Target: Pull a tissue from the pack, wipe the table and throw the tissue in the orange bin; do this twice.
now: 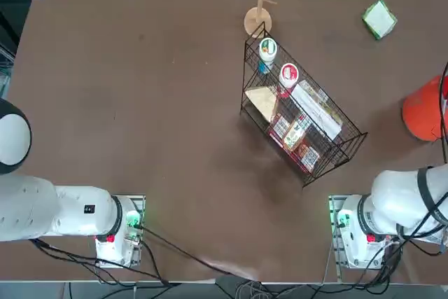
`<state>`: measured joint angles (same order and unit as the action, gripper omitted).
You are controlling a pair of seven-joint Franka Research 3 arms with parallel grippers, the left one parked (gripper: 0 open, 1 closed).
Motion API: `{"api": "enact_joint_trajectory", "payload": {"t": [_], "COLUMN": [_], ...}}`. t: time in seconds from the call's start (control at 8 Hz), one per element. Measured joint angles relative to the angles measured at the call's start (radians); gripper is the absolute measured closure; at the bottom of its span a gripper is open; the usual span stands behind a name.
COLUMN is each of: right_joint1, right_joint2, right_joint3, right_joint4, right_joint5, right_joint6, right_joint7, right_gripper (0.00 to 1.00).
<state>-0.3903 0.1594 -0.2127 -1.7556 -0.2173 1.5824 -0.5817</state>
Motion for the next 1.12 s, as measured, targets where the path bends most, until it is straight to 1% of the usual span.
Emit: {"api": "enact_joint_trajectory", "payload": {"t": [0.25, 0.5, 0.88, 1.12], "right_joint1": [0.037, 0.093, 0.182, 0.233], "right_joint2": [0.002, 0.033, 0.12, 0.177], "right_joint3": [0.005, 0.008, 0.011, 0.012], "right_joint4": [0.05, 0.106, 0.13, 0.133], "right_joint5": [0.071, 0.099, 0.099, 0.099], "right_joint6": [0.011, 0.052, 0.273, 0.415], "right_joint7": [0.0, 0.0, -0.008, -0.053], "right_gripper": [0.0, 0.0, 0.0, 0.0]}}
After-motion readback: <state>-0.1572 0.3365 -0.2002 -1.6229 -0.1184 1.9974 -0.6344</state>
